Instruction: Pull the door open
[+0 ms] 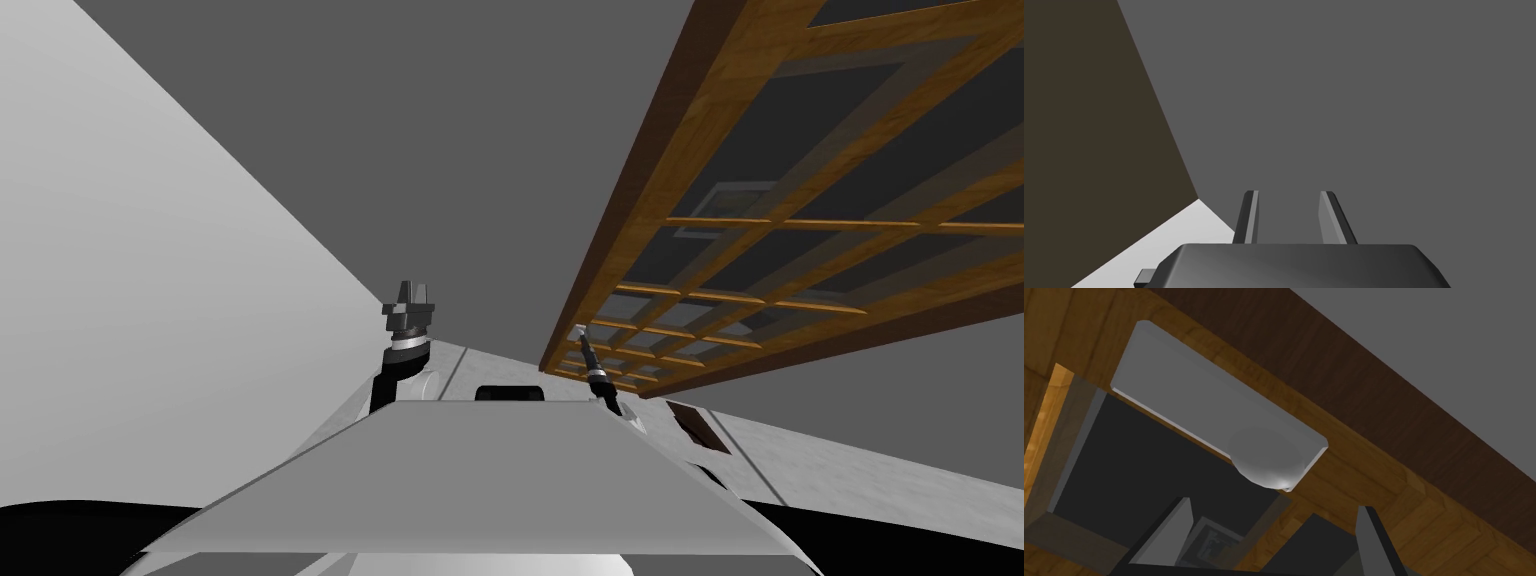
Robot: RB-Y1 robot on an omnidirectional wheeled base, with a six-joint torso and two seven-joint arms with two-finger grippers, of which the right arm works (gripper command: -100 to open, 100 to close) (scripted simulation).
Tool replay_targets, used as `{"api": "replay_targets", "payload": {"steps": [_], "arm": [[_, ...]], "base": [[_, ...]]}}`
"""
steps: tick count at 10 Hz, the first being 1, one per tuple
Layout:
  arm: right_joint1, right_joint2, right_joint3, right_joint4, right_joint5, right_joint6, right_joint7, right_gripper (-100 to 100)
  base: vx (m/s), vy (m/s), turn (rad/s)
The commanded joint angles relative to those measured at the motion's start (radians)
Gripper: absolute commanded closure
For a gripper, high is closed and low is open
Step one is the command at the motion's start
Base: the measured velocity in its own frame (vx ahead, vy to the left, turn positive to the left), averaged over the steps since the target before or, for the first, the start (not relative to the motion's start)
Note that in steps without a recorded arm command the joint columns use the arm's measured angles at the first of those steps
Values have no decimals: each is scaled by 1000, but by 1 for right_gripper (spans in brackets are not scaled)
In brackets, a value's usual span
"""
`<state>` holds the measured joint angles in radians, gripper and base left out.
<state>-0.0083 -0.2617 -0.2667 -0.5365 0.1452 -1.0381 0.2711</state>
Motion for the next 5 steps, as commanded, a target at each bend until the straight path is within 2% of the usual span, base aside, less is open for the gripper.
{"api": "replay_targets", "payload": {"steps": [1,5], "arm": [[-1,-1,-3,3,3,-2,34,-100],[6,-5,-21,4,23,-4,150,-100]], "base": [[-15,20,-7],[-16,23,-9]]}}
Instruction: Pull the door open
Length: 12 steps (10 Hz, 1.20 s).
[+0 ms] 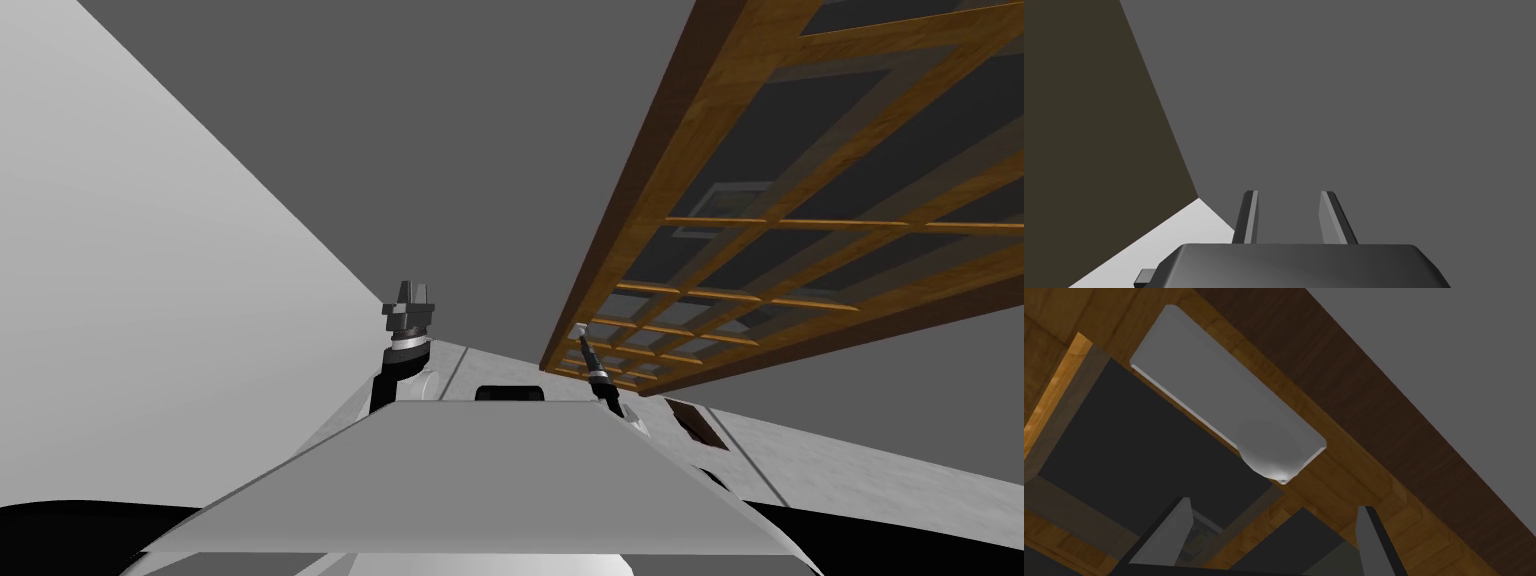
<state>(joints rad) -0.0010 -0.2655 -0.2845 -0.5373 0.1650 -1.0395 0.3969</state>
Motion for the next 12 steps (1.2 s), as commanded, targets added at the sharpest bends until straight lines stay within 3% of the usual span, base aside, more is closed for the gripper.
{"api": "replay_targets", "payload": {"steps": [1,12], "arm": [[-1,-1,-3,5,3,-3,29,-100],[16,-12,-47,6,52,-7,315,-100]], "base": [[-14,17,-5],[-17,22,-9]]}}
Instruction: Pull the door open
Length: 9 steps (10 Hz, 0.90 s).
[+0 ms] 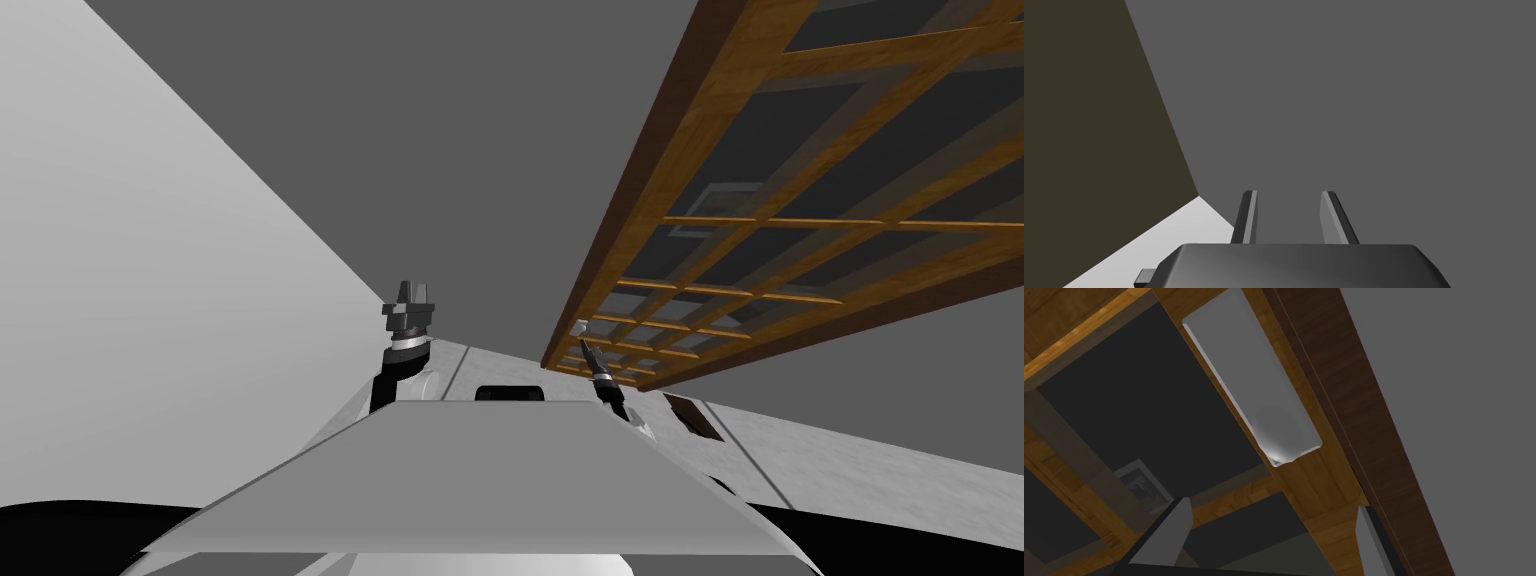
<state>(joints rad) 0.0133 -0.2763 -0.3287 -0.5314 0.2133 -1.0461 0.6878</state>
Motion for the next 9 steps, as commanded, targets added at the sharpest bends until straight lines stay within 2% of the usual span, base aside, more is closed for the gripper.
{"api": "replay_targets", "payload": {"steps": [1,9], "arm": [[4,-3,-9,1,10,-1,50,-100],[14,-10,-37,2,41,-4,259,-100]], "base": [[-32,27,-13],[-16,22,-9]]}}
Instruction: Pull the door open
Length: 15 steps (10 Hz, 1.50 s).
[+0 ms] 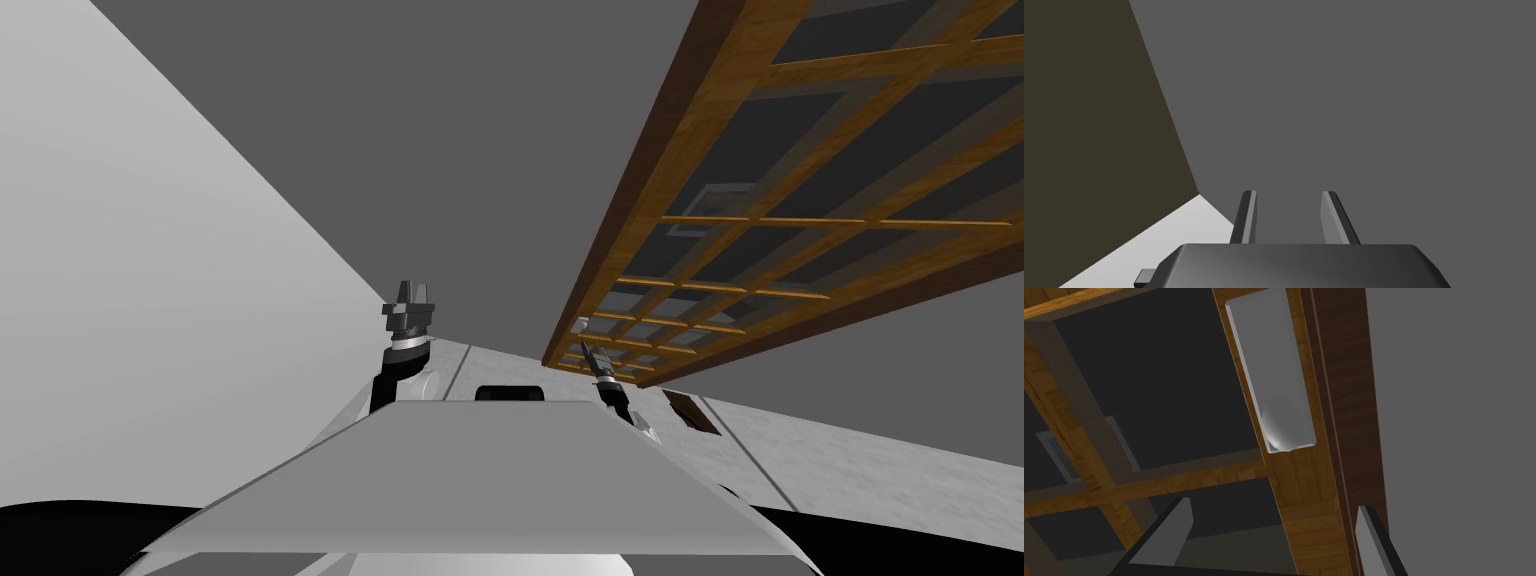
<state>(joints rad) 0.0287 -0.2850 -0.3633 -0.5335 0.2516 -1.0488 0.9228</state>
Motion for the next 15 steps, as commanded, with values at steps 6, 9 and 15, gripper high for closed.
{"api": "replay_targets", "payload": {"steps": [6,9,15], "arm": [[6,-6,-23,4,25,-3,161,-100],[9,-8,-31,5,34,-4,210,-100],[-9,0,-40,13,25,11,218,-100]], "base": [[-16,20,-9],[-12,19,-6],[157,-37,29]]}}
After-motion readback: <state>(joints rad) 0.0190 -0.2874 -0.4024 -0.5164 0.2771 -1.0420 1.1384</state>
